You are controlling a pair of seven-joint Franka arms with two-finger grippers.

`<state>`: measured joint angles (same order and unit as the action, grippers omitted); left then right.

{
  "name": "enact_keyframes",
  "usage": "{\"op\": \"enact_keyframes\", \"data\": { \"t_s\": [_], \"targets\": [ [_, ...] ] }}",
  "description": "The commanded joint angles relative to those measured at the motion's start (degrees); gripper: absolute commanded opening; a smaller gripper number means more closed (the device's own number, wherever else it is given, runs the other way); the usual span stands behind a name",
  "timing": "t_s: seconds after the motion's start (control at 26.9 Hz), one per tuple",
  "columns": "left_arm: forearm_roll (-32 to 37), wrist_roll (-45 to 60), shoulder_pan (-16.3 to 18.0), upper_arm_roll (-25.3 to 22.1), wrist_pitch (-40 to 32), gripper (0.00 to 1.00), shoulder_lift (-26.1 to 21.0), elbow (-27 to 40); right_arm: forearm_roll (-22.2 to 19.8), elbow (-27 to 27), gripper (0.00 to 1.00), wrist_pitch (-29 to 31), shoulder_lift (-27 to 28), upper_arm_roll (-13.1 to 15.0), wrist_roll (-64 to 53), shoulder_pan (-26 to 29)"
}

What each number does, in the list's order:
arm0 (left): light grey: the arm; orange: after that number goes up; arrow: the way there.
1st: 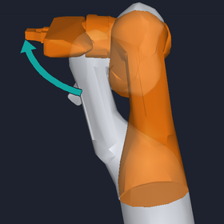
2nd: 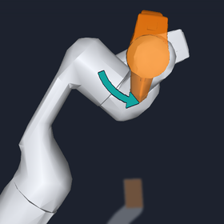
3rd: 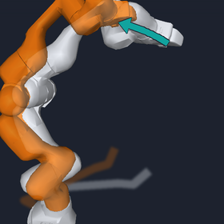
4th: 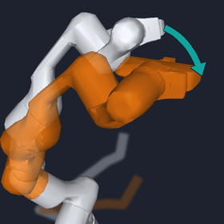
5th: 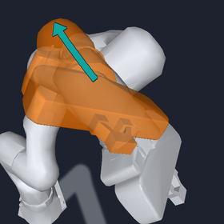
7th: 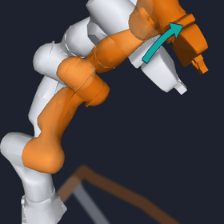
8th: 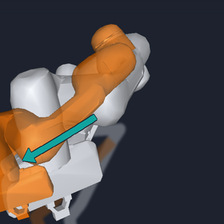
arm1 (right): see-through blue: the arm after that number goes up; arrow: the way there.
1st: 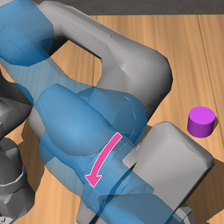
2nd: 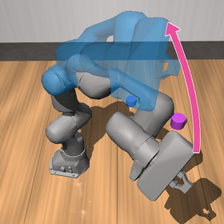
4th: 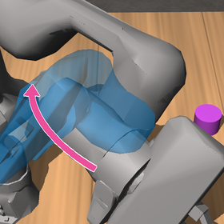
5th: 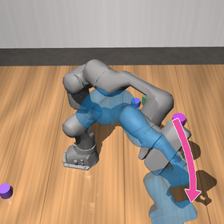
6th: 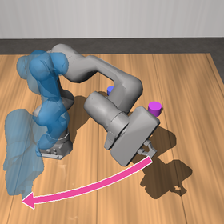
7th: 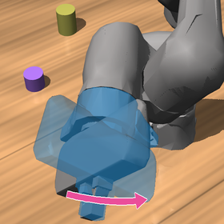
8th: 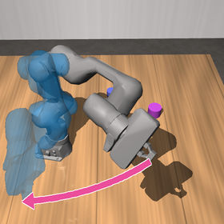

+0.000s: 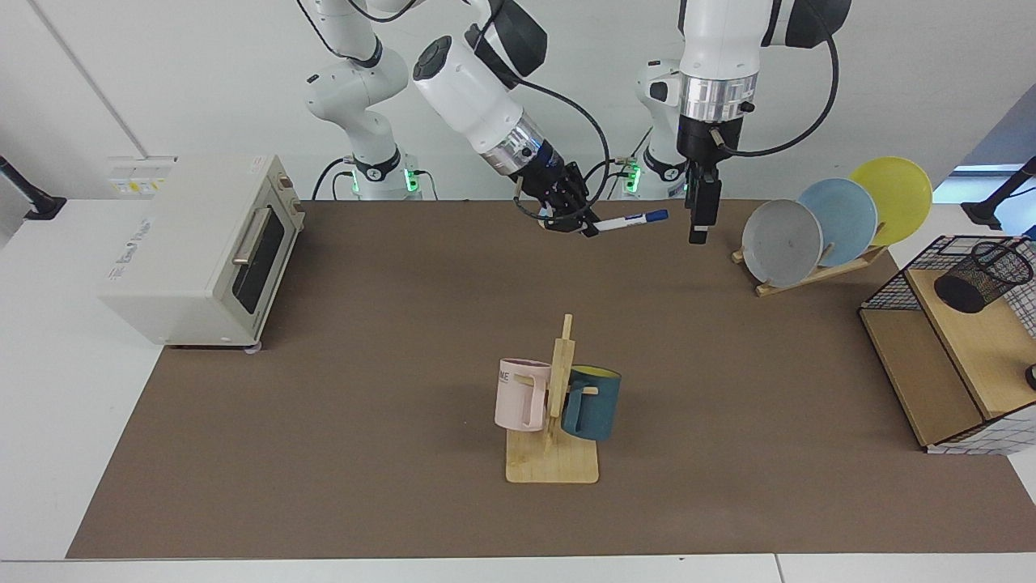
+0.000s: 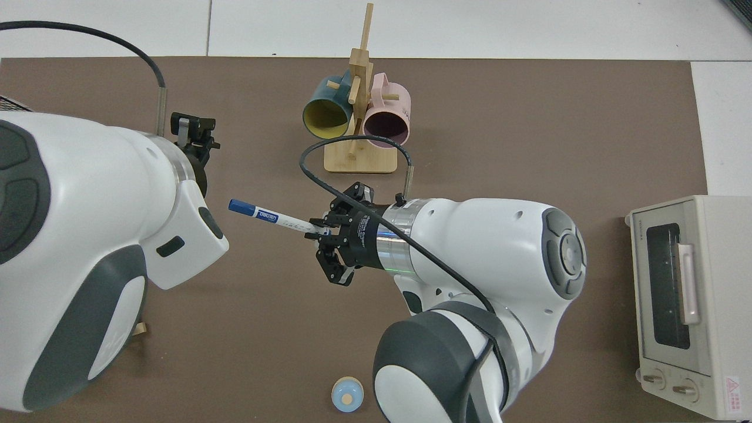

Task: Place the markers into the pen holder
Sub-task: 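Carry the marker to the middle with the right gripper while the left gripper approaches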

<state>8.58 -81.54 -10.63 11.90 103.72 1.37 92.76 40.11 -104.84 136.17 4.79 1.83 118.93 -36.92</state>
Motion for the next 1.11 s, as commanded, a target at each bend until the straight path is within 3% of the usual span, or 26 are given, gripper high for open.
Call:
{"op": "enact_keyframes", "data": {
  "t_s": [0.0, 0.22, 0.37, 0.48, 0.63, 0.71, 1.08],
  "targets": [
    [-3.30, -1.96, -0.27, -0.21, -1.49, 1.00, 0.65, 1.98, 1.03, 0.61, 0.00, 0.59, 0.31, 0.10, 0.86, 0.10],
    [-5.33, -1.34, -0.97, 0.41, -3.87, 1.00, 1.80, 3.57, 1.03, 0.52, 0.00, 0.41, 0.31, 0.10, 0.78, 0.19],
    [-5.33, -0.46, -1.06, 1.19, -3.52, 0.88, 1.80, 3.65, 1.03, 0.43, 0.00, 0.32, 0.31, 0.10, 0.69, 0.19],
    [-5.33, -0.37, -1.14, 1.55, -3.52, 0.67, 1.71, 3.66, 1.03, 0.43, 0.00, 0.24, 0.31, 0.10, 0.69, 0.19],
    [-5.33, 0.85, -1.32, 2.25, -3.43, 0.13, 1.71, 3.66, 1.03, 0.34, 0.00, 0.15, 0.22, 0.10, 0.51, 0.27],
    [-5.16, 1.12, -1.49, 2.34, -3.34, 0.00, 1.71, 3.57, 1.03, 0.34, 0.00, 0.06, 0.22, 0.10, 0.51, 0.27],
    [-4.63, 1.12, -1.41, 3.66, -3.43, 0.00, 1.80, 3.30, 1.03, 0.17, 0.00, -0.12, 0.22, 0.10, 0.34, 0.36]
  ]
}}
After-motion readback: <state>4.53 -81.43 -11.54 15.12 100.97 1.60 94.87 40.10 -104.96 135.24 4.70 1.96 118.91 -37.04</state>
